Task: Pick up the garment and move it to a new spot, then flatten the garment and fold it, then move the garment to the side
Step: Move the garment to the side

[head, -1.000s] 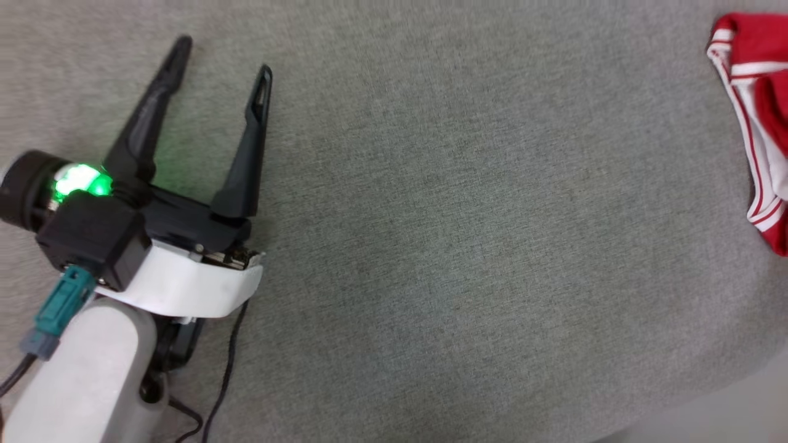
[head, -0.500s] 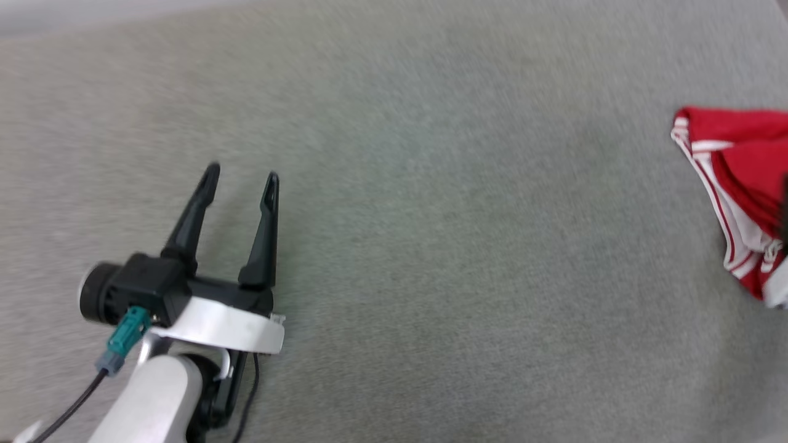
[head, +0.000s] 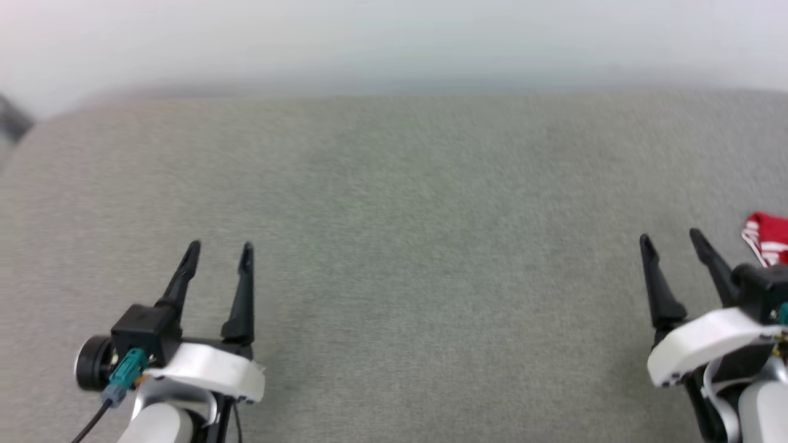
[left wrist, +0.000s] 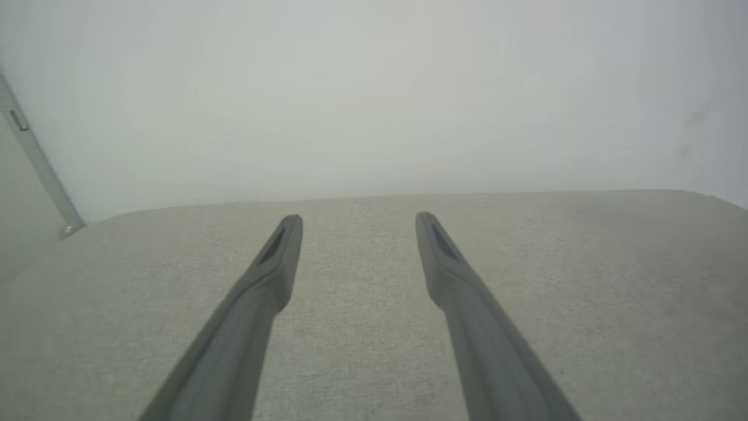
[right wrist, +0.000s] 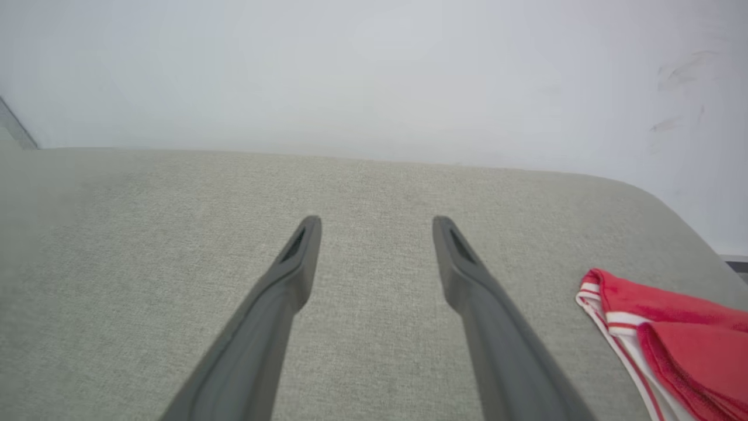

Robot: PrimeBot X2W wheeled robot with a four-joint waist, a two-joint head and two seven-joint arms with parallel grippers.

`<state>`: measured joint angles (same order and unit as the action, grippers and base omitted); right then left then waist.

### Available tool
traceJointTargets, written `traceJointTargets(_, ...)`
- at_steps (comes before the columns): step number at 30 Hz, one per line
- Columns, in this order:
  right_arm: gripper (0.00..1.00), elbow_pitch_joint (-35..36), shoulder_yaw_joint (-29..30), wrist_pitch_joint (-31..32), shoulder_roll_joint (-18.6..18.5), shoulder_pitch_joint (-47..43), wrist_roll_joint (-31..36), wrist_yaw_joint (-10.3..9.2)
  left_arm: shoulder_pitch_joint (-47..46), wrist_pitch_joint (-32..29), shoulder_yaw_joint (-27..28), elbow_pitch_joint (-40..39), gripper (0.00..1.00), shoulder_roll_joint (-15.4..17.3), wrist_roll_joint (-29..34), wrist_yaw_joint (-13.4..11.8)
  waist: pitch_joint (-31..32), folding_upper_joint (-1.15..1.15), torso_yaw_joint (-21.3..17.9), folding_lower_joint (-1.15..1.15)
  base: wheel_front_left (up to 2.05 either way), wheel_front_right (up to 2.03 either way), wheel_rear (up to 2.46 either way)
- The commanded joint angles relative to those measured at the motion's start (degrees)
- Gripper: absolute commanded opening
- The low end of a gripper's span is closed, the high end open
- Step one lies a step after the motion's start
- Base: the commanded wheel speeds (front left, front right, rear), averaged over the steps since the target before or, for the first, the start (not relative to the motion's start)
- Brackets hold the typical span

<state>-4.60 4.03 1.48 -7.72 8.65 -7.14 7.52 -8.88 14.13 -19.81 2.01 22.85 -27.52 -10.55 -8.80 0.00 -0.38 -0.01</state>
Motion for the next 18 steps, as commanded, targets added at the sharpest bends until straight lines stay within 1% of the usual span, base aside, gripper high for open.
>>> traceJointTargets(1,1.0,1.1,-0.21,0.1,0.38,-1.7,0.44,-0.06,1.16,0.23,0.24,0.44,1.0,0.16,-0.3,-0.22,3.1,0.0,2.55,0.01,0.0,0.0,0.0)
traceJointTargets(4,1.0,4.86,-0.58,0.79,1.73,-5.64,0.71,-0.06,3.24,0.48,0.51,1.33,1.0,0.09,-0.53,-0.52,5.07,0.0,2.75,0.01,0.0,0.0,0.0)
traceJointTargets(11,1.0,11.39,-1.0,3.04,3.26,-13.77,1.32,-0.06,7.41,0.67,0.22,2.5,1.0,0.09,-0.99,-0.55,8.73,0.0,2.12,0.01,0.0,0.0,0.0)
traceJointTargets(18,1.0,14.86,-1.37,4.68,4.23,-16.45,1.5,-0.06,8.46,0.74,0.78,2.85,1.0,0.17,-1.55,-0.4,9.3,0.0,1.36,0.01,0.0,0.0,0.0)
